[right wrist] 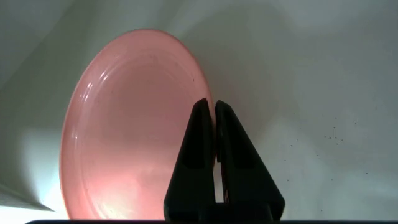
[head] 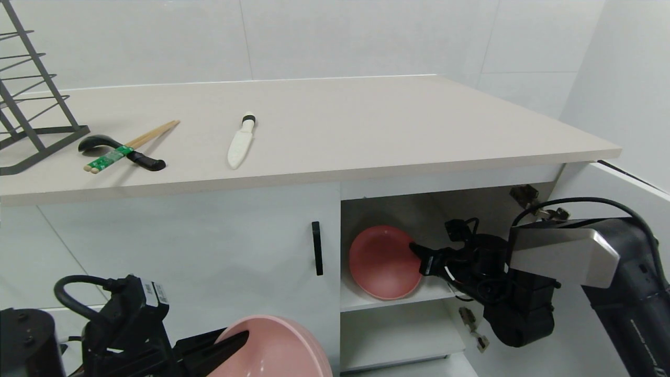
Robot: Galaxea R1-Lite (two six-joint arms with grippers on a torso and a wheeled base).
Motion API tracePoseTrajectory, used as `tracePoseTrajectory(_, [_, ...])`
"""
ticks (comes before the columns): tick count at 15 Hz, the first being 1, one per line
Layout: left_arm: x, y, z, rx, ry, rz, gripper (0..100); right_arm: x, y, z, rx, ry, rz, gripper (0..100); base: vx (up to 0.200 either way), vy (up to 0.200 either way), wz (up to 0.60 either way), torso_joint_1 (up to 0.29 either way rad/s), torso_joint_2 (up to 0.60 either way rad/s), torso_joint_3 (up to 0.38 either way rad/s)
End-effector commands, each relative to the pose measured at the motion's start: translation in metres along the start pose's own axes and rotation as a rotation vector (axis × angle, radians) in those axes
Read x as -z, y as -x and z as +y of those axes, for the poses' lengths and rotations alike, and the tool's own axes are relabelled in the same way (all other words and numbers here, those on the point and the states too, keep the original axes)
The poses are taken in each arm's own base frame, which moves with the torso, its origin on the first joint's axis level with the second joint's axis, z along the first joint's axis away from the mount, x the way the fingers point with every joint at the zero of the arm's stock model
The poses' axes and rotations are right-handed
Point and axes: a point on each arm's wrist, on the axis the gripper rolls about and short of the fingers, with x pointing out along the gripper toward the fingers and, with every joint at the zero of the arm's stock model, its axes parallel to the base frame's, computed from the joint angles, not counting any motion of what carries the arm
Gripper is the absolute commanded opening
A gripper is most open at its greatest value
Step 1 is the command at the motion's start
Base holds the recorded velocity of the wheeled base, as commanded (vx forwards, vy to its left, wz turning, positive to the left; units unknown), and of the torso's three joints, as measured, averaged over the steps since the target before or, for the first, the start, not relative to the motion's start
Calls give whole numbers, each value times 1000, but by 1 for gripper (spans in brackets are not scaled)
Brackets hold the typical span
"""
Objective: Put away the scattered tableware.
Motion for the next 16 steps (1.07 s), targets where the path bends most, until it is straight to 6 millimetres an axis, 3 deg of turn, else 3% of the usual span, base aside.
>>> tracePoseTrajectory(1, [0,0,0,0,1,1,0,1,-1,-2,1,-1,-1,0,0,0,0,0,0,0])
tracePoseTrajectory(2, [0,0,0,0,0,0,0,2,-3,-3,10,0,-8,0,0,0,0,0,0,0])
tracePoseTrajectory(3, [0,0,0,0,0,0,0,1,-8,-5,53,-1,-35,100,0,0,0,0,0,0])
tracePoseTrajectory(7, [0,0,0,-3,0,-2,0,-1,-14,-6,77,11,-67,100,0,0,0,0,0,0])
tracePoseTrajectory(9, [-1,-1,0,-3,-1,-6,0,-11,-10,-1,73,22,-88,100,0,0,0,0,0,0])
tracePoseTrajectory(12, [-6,-4,1,1,-4,-21,0,-31,17,24,49,59,-80,100,0,0,0,0,0,0])
tracePoseTrajectory(16, [-9,-6,0,7,-10,-31,0,-28,51,40,58,99,-3,100,0,0,0,0,0,0])
